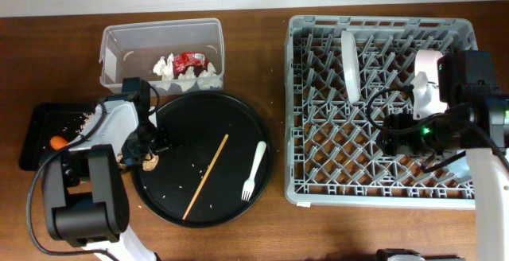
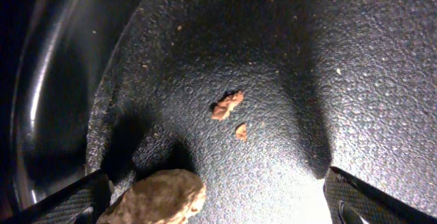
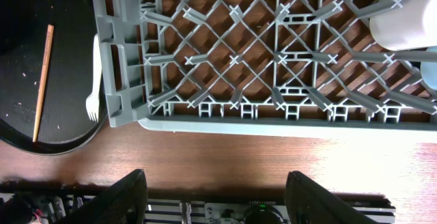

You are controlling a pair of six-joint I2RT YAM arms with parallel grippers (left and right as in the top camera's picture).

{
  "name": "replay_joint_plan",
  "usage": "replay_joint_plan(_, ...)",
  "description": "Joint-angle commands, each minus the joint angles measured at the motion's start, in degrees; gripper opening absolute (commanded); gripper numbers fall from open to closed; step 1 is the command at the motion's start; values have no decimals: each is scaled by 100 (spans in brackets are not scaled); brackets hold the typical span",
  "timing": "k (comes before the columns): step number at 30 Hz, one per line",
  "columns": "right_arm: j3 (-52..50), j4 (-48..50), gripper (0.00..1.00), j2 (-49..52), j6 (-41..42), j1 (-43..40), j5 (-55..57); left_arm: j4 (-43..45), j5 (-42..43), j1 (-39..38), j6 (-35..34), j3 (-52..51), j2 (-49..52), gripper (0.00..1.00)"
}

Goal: Sort waste into correct bins and load items into the dishwasher rack

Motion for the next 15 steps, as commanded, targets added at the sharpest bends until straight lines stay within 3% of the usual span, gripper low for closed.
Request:
replay_joint_plan(1,-15,-11,68,-52,-63,35,-9,175,-251,0,92,-175,35,94)
replay_joint_plan(3,-15,-13,68,-52,-61,35,-11,98,-254,-11,94,-175,35,69)
replay_joint_plan(7,-15,-13,68,-52,-61,35,-11,13,-254,-11,94,-175,35,50)
replay_joint_plan(13,-15,-15,68,-52,-61,35,-9,-55,-254,-11,96,-173,35,2)
replay_joint_plan(15,-15,-20,68,-52,-61,35,-9,-155,-256,-11,98,-131,31,0)
